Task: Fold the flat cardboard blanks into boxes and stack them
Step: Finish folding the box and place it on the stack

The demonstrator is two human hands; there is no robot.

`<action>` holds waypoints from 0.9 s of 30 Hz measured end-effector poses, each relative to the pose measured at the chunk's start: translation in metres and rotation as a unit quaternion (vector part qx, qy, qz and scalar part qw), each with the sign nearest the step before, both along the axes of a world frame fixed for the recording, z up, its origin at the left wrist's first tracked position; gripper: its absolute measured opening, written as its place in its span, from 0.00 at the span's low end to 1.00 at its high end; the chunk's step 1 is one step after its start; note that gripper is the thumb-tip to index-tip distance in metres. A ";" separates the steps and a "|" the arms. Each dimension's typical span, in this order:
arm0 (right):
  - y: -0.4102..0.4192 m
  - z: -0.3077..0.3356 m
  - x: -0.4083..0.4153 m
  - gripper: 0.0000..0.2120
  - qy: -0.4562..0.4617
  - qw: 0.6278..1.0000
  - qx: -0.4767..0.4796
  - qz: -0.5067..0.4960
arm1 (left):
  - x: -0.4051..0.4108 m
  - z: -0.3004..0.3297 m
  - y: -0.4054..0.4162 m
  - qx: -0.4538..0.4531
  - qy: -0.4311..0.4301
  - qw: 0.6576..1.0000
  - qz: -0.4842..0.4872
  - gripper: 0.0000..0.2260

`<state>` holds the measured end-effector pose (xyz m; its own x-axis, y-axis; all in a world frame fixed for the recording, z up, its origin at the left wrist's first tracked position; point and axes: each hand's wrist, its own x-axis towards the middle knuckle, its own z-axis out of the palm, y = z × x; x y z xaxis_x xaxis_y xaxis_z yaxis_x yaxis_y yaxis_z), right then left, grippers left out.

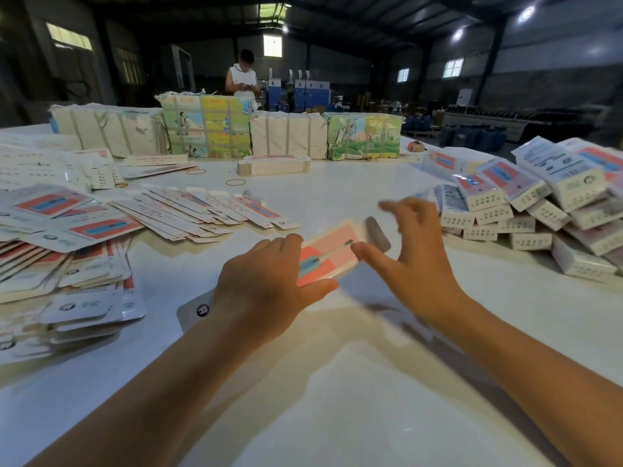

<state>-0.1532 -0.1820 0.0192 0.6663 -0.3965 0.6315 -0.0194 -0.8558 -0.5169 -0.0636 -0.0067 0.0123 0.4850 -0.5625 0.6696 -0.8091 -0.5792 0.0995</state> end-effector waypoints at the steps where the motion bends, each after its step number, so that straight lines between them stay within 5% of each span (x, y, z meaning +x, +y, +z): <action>1: -0.002 0.001 0.001 0.35 -0.005 0.998 0.057 0.000 | 0.002 0.000 0.001 0.004 0.026 1.000 0.015 0.24; 3: 0.001 0.003 0.003 0.44 0.023 0.953 0.292 0.082 | 0.003 -0.001 0.001 0.011 0.052 0.998 0.016 0.25; 5: 0.002 0.006 0.005 0.31 0.036 0.814 0.537 0.218 | 0.002 -0.002 0.000 0.028 0.039 0.999 0.010 0.26; 6: 0.004 0.006 0.006 0.22 0.029 0.778 0.580 0.241 | 0.000 -0.003 0.000 0.034 0.026 0.999 0.007 0.27; 8: 0.007 0.004 0.005 0.05 0.024 0.829 0.516 0.214 | -0.003 -0.002 -0.001 0.027 0.003 1.000 -0.004 0.28; 10: 0.014 -0.001 0.003 0.06 0.017 0.950 0.279 0.136 | -0.009 0.000 -0.003 0.020 -0.038 0.999 -0.020 0.27; 11: 0.018 -0.004 0.003 0.09 0.020 0.982 0.161 0.097 | -0.011 0.000 -0.005 0.005 -0.067 0.998 -0.021 0.26; 14: 0.031 -0.008 0.000 0.09 0.015 0.998 0.033 0.061 | -0.018 0.000 -0.011 -0.013 -0.110 0.994 0.008 0.23; 17: 0.031 -0.008 0.000 0.11 0.003 0.988 0.123 0.092 | -0.022 0.000 -0.011 0.009 -0.101 0.995 0.024 0.25; 21: 0.024 0.001 -0.002 0.22 -0.035 0.914 0.351 0.203 | -0.016 0.000 -0.007 0.011 -0.085 0.996 0.010 0.27; 27: 0.021 0.009 -0.002 0.25 -0.064 0.894 0.379 0.230 | -0.010 0.002 -0.001 -0.011 -0.075 0.997 -0.030 0.29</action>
<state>-0.1557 -0.1608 0.0286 0.8107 -0.4447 0.3808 0.3459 -0.1610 -0.9244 -0.0738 -0.0082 0.0144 0.3449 -0.5723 0.7440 -0.8491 -0.5280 -0.0125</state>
